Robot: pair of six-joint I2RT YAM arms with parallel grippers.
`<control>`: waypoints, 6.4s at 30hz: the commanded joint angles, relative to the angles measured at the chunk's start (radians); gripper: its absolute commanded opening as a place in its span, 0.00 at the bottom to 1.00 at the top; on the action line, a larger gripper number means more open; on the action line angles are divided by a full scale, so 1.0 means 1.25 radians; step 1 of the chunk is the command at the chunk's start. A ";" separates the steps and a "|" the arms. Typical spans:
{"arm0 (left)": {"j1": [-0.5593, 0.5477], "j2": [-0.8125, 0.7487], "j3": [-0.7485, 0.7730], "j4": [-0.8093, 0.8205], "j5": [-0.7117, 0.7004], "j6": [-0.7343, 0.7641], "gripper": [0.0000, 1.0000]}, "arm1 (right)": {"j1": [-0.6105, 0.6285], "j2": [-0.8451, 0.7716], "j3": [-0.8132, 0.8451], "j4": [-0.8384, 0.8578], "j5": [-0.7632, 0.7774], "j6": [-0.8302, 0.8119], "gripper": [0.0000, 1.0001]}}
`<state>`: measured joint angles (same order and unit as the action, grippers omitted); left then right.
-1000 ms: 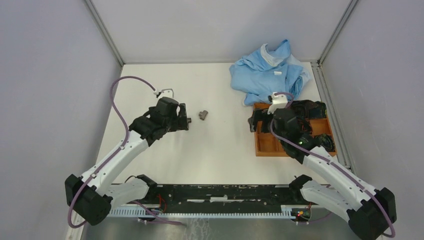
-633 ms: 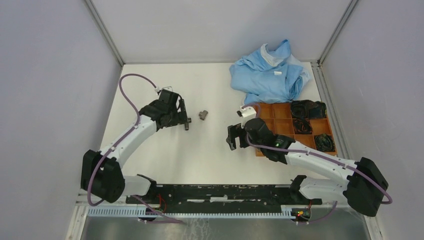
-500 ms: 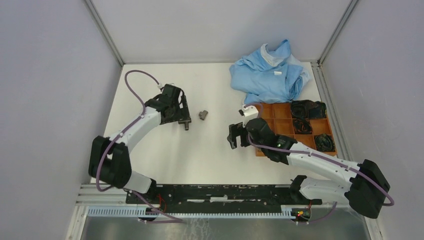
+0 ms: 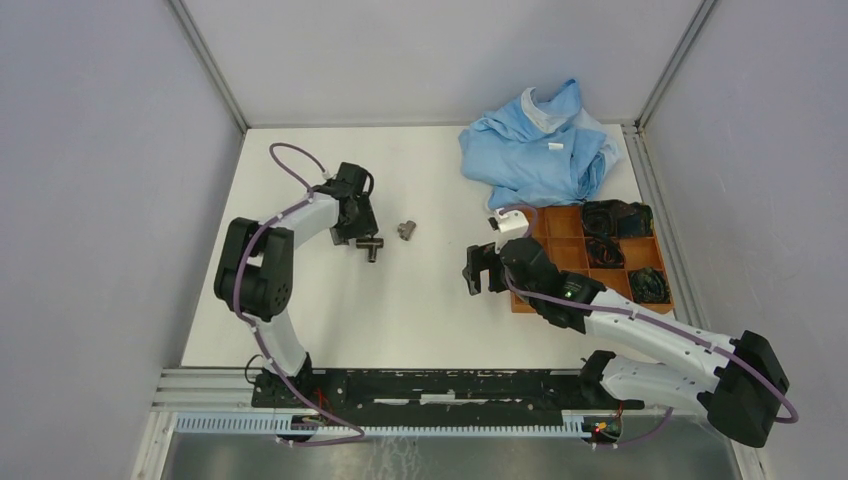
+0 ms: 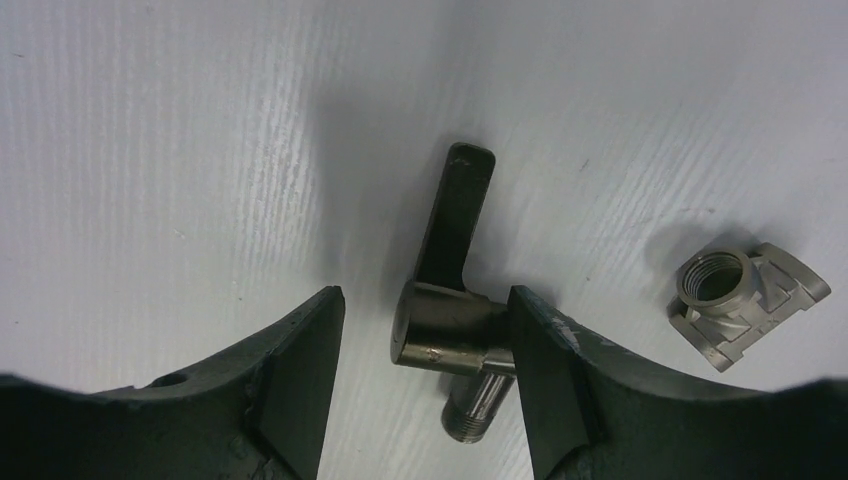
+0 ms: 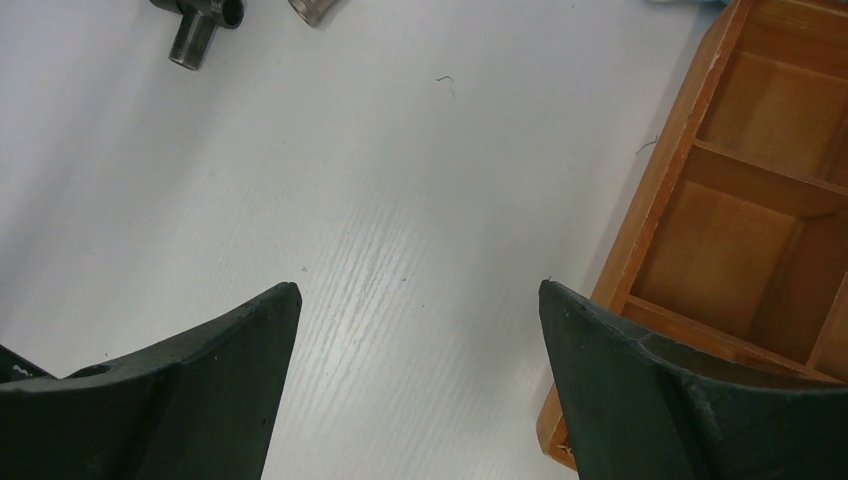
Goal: Install the water faucets
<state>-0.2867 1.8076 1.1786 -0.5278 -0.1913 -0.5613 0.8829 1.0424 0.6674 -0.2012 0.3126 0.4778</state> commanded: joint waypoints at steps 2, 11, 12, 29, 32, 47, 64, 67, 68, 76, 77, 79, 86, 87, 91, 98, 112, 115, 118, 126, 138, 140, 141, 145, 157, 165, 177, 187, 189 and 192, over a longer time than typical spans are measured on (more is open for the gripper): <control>-0.064 -0.029 -0.050 0.050 0.034 -0.003 0.66 | 0.003 -0.012 -0.004 -0.008 0.034 0.004 0.95; -0.216 -0.121 -0.151 0.060 0.052 -0.069 0.63 | 0.003 -0.002 0.005 -0.033 0.048 0.014 0.95; -0.243 -0.133 -0.162 0.064 0.054 -0.086 0.63 | 0.003 -0.005 0.002 -0.033 0.053 0.015 0.95; -0.413 -0.087 0.049 0.015 -0.007 -0.041 0.86 | 0.003 -0.062 0.007 -0.105 0.127 0.019 0.95; -0.398 -0.063 0.113 -0.025 -0.047 0.002 0.92 | 0.003 -0.083 -0.002 -0.110 0.135 0.018 0.95; -0.238 0.118 0.193 -0.022 -0.032 0.096 0.83 | 0.003 -0.120 -0.012 -0.146 0.148 0.018 0.96; -0.235 0.189 0.239 -0.030 -0.050 0.098 0.27 | 0.002 -0.080 -0.001 -0.172 0.175 0.002 0.97; -0.235 0.181 0.230 -0.031 -0.058 0.094 0.15 | 0.001 -0.077 -0.010 -0.169 0.179 0.001 0.97; -0.235 0.175 0.223 -0.030 -0.058 0.091 0.10 | 0.002 -0.077 -0.011 -0.170 0.180 0.001 0.97; -0.189 -0.025 0.100 0.071 0.261 0.048 0.02 | 0.002 -0.088 -0.015 -0.173 0.201 -0.009 0.97; -0.167 -0.055 0.070 0.103 0.341 0.028 0.02 | 0.002 -0.089 -0.013 -0.172 0.202 -0.010 0.97; -0.118 -0.104 0.001 0.169 0.487 -0.009 0.02 | 0.002 -0.092 -0.012 -0.168 0.203 -0.013 0.97; 0.014 -0.218 -0.229 0.380 0.717 -0.146 0.02 | 0.002 -0.091 -0.027 -0.135 0.181 -0.019 0.97; 0.031 -0.227 -0.258 0.411 0.739 -0.168 0.02 | 0.002 -0.088 -0.029 -0.131 0.175 -0.020 0.97; 0.077 -0.277 -0.367 0.535 0.806 -0.238 0.02 | 0.002 -0.080 -0.025 -0.115 0.137 -0.019 0.97; 0.084 -0.428 -0.386 0.248 0.425 -0.294 0.02 | 0.002 -0.087 -0.074 0.025 0.018 0.007 0.95; -0.107 -0.578 -0.495 0.026 -0.075 -0.771 0.02 | 0.002 -0.005 -0.043 0.030 -0.026 0.026 0.94; -0.110 -0.536 -0.486 0.027 -0.076 -0.782 0.02 | 0.002 -0.004 -0.046 0.024 -0.030 0.033 0.93; -0.111 -0.513 -0.491 0.046 -0.074 -0.786 0.12 | 0.002 -0.009 -0.055 0.022 -0.030 0.042 0.93; -0.114 -0.531 -0.428 0.059 -0.065 -0.685 0.97 | 0.003 -0.010 -0.064 0.024 -0.038 0.044 0.93; -0.056 -0.445 -0.229 -0.032 -0.064 -0.248 0.98 | 0.003 -0.021 -0.078 0.027 -0.046 0.044 0.93; -0.040 -0.402 -0.225 -0.025 -0.025 -0.207 0.98 | 0.003 -0.030 -0.081 0.023 -0.044 0.043 0.93; -0.038 -0.387 -0.227 -0.017 -0.013 -0.195 0.98 | 0.003 -0.033 -0.081 0.019 -0.042 0.043 0.93; -0.031 -0.349 -0.247 0.022 0.016 -0.179 0.98 | 0.003 -0.048 -0.088 0.009 -0.033 0.040 0.94; -0.041 -0.320 -0.323 0.106 0.111 -0.200 0.97 | 0.003 -0.035 -0.087 0.016 -0.034 0.038 0.94; -0.136 -0.408 -0.405 0.111 0.117 -0.404 0.96 | 0.003 -0.016 -0.090 0.027 -0.045 0.044 0.94; -0.154 -0.497 -0.299 -0.043 -0.010 -0.322 0.94 | 0.034 0.022 -0.057 0.071 -0.120 0.038 0.90; -0.154 -0.453 -0.280 -0.088 0.009 -0.068 0.76 | 0.070 0.052 -0.044 0.068 -0.092 0.060 0.90; -0.154 -0.444 -0.291 -0.054 0.085 -0.027 0.76 | 0.071 0.052 -0.042 0.065 -0.088 0.060 0.90; -0.154 -0.420 -0.290 -0.046 0.106 0.014 0.82 | 0.071 0.046 -0.041 0.057 -0.082 0.061 0.90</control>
<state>-0.4793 1.2522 0.8215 -0.6312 -0.1425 -0.6952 0.9668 1.1088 0.5739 -0.1490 0.1852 0.5381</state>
